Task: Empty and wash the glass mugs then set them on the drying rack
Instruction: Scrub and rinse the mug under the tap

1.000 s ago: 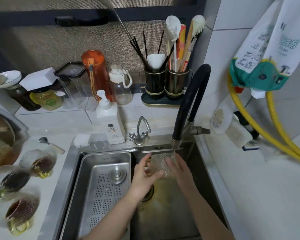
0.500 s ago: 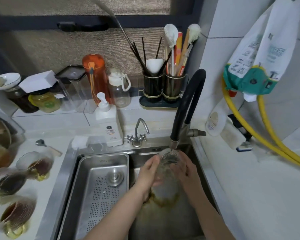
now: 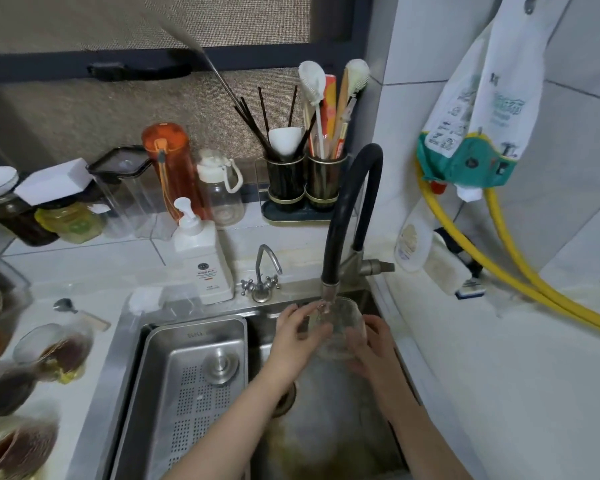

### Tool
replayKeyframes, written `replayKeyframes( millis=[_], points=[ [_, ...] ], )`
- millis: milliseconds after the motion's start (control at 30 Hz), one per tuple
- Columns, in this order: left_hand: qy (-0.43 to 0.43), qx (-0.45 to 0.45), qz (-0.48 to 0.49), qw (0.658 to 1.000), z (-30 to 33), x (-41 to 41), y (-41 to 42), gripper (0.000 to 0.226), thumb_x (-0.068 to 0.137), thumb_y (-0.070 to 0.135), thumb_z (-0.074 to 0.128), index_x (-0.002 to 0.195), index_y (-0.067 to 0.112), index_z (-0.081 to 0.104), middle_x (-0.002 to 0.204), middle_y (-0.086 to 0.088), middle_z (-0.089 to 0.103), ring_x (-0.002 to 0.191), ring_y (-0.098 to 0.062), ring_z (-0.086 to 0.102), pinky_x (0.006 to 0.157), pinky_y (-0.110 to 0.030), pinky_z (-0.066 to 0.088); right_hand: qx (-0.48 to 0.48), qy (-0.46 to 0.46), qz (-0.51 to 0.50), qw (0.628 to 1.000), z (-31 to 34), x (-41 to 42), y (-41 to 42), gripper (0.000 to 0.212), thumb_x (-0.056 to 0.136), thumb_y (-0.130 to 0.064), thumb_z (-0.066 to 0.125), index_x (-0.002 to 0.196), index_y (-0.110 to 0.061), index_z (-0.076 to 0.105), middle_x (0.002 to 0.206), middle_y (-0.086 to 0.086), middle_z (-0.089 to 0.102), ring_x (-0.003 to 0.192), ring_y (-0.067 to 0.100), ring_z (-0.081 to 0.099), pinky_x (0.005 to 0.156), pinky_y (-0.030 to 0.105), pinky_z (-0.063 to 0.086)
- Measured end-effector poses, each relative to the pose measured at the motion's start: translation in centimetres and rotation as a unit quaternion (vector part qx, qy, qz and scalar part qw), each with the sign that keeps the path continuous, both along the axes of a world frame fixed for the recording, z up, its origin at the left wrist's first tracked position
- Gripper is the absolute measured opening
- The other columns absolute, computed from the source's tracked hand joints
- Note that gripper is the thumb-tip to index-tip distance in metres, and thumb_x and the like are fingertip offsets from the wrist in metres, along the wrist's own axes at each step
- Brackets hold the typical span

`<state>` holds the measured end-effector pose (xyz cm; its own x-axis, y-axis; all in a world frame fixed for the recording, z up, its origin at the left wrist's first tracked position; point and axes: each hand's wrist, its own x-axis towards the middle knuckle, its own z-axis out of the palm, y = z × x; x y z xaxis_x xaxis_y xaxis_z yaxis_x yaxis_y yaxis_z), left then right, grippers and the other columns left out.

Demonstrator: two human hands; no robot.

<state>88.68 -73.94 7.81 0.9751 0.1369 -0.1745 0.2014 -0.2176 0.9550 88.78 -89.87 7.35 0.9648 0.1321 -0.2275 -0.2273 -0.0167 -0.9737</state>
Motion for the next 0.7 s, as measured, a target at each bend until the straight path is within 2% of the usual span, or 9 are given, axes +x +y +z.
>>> replayKeyframes(
  millis=[100,167,233,267,333,400,467,600,700],
  points=[
    [-0.033,0.025,0.001,0.999,0.5,-1.2,2.1,0.067,0.078,0.028,0.075,0.137,0.030,0.044,0.141,0.005,0.033,0.121,0.002,0.040,0.105,-0.020,0.040,-0.006,0.042,0.028,0.999,-0.3,0.7,1.9,0.068,0.076,-0.045,0.074,0.128,-0.023,0.036,0.117,0.005,0.057,0.096,0.023,0.066,0.082,0.047,0.057],
    [-0.042,0.025,0.009,0.999,0.6,-1.6,3.3,0.080,0.078,0.026,0.076,0.144,0.034,0.031,0.141,0.010,0.030,0.123,0.001,0.039,0.105,-0.018,0.039,-0.022,0.052,0.070,0.996,0.0,1.4,3.4,0.070,0.077,-0.039,0.074,0.134,-0.020,0.039,0.121,0.005,0.059,0.098,0.018,0.067,0.080,0.038,0.059],
    [-0.039,0.019,0.013,0.999,1.1,-1.8,3.6,0.083,0.080,0.024,0.073,0.145,0.037,0.023,0.137,0.015,0.033,0.118,0.004,0.041,0.094,-0.006,0.041,-0.018,0.010,0.115,0.993,0.4,2.3,4.4,0.029,0.085,-0.014,0.067,0.112,-0.014,0.056,0.101,0.003,0.067,0.084,0.006,0.069,0.074,0.025,0.057],
    [-0.034,0.005,0.019,0.999,1.4,-1.7,3.5,0.078,0.083,0.025,0.070,0.143,0.039,0.022,0.131,0.019,0.037,0.111,0.008,0.044,0.084,0.000,0.041,-0.023,-0.008,0.129,0.991,0.6,2.7,4.6,0.018,0.087,-0.004,0.062,0.099,-0.018,0.060,0.091,-0.002,0.067,0.078,0.004,0.068,0.076,0.026,0.057],
    [-0.009,-0.041,0.057,0.997,1.8,-1.5,3.0,0.063,0.089,0.031,0.062,0.140,0.037,0.025,0.122,0.018,0.048,0.100,0.007,0.052,0.079,-0.004,0.046,-0.052,-0.034,0.129,0.990,0.5,3.1,4.2,0.016,0.087,0.001,0.060,0.096,-0.012,0.063,0.084,-0.005,0.065,0.075,0.004,0.065,0.079,0.027,0.055],
    [0.031,-0.088,0.096,0.991,1.2,-1.2,3.0,0.045,0.093,0.030,0.054,0.135,0.015,0.046,0.110,0.002,0.062,0.092,-0.008,0.062,0.077,-0.021,0.054,-0.053,-0.085,0.117,0.988,-0.2,2.7,3.4,0.025,0.083,-0.001,0.066,0.108,-0.005,0.062,0.089,0.000,0.068,0.081,0.005,0.067,0.074,0.018,0.053],
    [0.061,-0.101,0.102,0.988,0.7,-1.5,3.5,0.031,0.095,0.023,0.053,0.117,0.002,0.059,0.092,-0.003,0.067,0.079,-0.011,0.064,0.065,-0.023,0.055,-0.087,-0.128,0.124,0.980,-0.3,1.7,2.7,0.044,0.073,-0.013,0.077,0.114,-0.015,0.061,0.103,0.001,0.068,0.098,0.011,0.066,0.081,0.023,0.053],
    [0.060,-0.137,0.096,0.984,0.4,-1.7,4.7,0.009,0.092,0.015,0.056,0.093,0.015,0.066,0.087,-0.002,0.070,0.079,-0.009,0.065,0.067,-0.018,0.054,-0.093,-0.157,0.162,0.970,-0.3,2.3,2.4,0.060,0.067,0.004,0.081,0.116,-0.021,0.056,0.111,-0.011,0.067,0.106,0.004,0.062,0.085,0.017,0.051],
    [0.042,-0.153,0.079,0.984,0.5,-0.5,3.9,0.009,0.088,0.011,0.063,0.088,0.018,0.069,0.085,0.001,0.069,0.080,-0.008,0.063,0.073,-0.016,0.051,-0.085,-0.158,0.139,0.974,-0.3,3.2,1.6,0.074,0.059,-0.019,0.089,0.123,-0.025,0.051,0.117,-0.006,0.062,0.109,0.013,0.061,0.092,0.034,0.053]
  ],
)
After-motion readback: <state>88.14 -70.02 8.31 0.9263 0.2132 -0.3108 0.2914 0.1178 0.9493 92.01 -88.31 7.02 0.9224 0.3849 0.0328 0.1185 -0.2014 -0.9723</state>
